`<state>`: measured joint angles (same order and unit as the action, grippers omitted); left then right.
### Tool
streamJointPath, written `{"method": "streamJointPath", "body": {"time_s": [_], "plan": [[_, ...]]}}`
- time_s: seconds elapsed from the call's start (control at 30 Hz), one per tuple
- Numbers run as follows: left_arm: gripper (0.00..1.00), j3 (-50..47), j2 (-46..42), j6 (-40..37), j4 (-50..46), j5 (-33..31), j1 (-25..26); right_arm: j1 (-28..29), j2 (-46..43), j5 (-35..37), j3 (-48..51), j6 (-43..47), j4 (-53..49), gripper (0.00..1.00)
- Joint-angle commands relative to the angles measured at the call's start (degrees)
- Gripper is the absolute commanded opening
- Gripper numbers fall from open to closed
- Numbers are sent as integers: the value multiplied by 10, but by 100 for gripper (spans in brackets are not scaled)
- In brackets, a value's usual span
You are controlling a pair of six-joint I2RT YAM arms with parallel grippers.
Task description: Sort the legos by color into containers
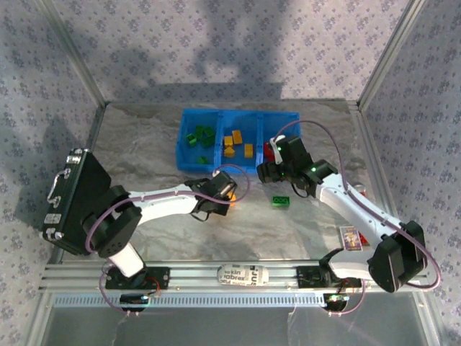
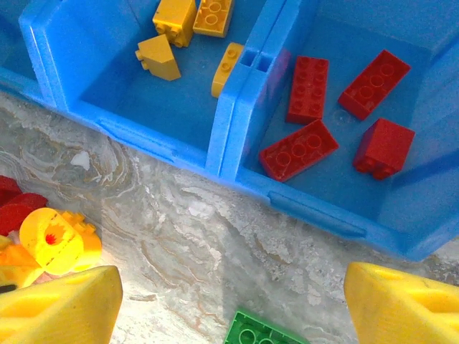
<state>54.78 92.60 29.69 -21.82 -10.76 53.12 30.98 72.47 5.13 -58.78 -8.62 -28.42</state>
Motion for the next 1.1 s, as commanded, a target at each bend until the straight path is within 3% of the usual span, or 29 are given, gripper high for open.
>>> {"method": "streamJointPath", "body": {"time_s": [0.0, 0.17, 0.33, 0.37, 0.4, 0.43, 0.53, 0.63, 0.9, 1.07], "plan": [[23, 59, -51, -27, -37, -24, 6, -5, -16, -6, 7, -10, 2, 83], [23, 142, -48, -74, -53, -31, -9, -8, -27, -9, 13, -13, 6, 82], [25, 242, 17, -117, -59, -11, -48, -9, -29, -12, 20, -17, 6, 82], [31, 260, 36, -119, -62, 5, -60, -8, -31, -11, 21, -18, 5, 82], [50, 283, 60, -120, -67, 15, -73, -8, -34, -11, 22, -20, 4, 82], [60, 300, 84, -118, -67, 15, -85, -9, -39, -11, 25, -21, 5, 82], [63, 353, 136, -115, -93, 41, -108, -9, -51, -13, 35, -24, 5, 82], [76, 329, 126, -109, -65, 30, -104, -10, -64, -12, 50, -25, 3, 81], [77, 205, 53, -83, -14, 35, -84, -24, -73, -43, 92, -27, 31, 81], [76, 176, 63, -71, -23, 45, -57, -23, -43, -47, 87, -26, 40, 80]]}}
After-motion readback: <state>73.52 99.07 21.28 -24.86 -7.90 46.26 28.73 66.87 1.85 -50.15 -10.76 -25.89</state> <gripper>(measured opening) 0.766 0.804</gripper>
